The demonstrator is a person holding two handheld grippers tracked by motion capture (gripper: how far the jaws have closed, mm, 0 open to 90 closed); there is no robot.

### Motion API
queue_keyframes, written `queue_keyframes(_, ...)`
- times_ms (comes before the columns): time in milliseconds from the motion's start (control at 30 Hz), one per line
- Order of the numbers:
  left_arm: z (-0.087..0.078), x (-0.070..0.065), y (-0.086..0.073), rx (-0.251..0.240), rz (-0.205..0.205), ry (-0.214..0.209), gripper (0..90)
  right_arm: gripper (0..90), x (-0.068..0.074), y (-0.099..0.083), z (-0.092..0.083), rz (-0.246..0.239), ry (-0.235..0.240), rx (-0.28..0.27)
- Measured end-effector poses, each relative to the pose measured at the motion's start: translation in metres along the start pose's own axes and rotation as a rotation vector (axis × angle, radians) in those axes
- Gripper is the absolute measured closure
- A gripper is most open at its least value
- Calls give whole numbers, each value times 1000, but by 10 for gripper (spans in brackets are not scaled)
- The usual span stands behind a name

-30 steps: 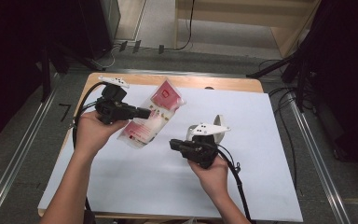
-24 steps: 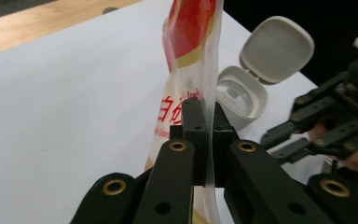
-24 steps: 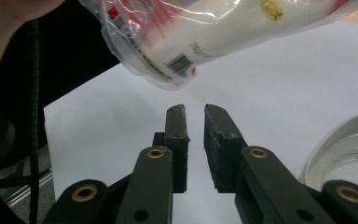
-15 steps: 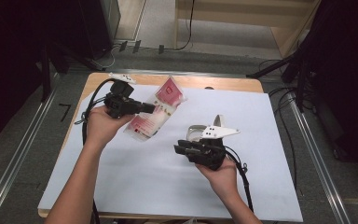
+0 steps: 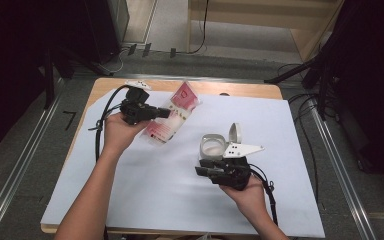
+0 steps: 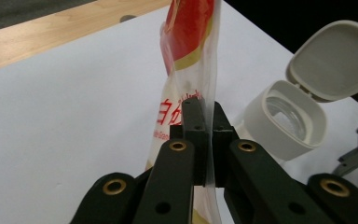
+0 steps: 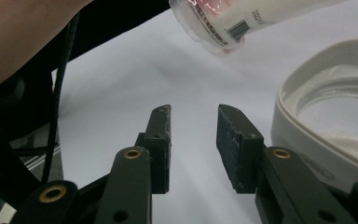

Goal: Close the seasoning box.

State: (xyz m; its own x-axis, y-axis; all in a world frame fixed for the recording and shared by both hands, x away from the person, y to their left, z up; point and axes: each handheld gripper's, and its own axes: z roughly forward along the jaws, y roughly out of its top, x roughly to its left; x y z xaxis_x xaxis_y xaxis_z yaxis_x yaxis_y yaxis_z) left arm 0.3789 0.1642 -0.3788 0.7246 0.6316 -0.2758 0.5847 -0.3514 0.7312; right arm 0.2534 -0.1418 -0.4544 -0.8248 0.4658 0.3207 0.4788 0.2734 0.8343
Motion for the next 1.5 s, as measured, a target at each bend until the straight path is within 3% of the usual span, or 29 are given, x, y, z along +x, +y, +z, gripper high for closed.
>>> queue_keyframes(100,3,3,-6,-5,-17,-17,900,656,-1,-6,-4,-2,-11,-1)
queue_keyframes(467,17,8,-18,40,-22,12,900,656,-6,-10,-10,16,-19,-22)
queue_keyframes(733,19,10,-21,42,-31,-16,900,656,-8,-9,-13,20,-28,-29)
queue_keyframes(867,17,9,-23,42,-18,-2,900,656,-8,-9,-15,18,-30,-30)
queue_keyframes(967,15,10,-27,42,-20,-23,900,656,-9,-9,-17,19,-40,-32)
queue_keyframes(1133,11,9,-30,43,-12,-17,900,656,-9,-9,-17,14,-46,-30)
queue_keyframes(1500,-8,10,-45,46,-21,-20,900,651,-9,-9,-20,11,-43,-44)
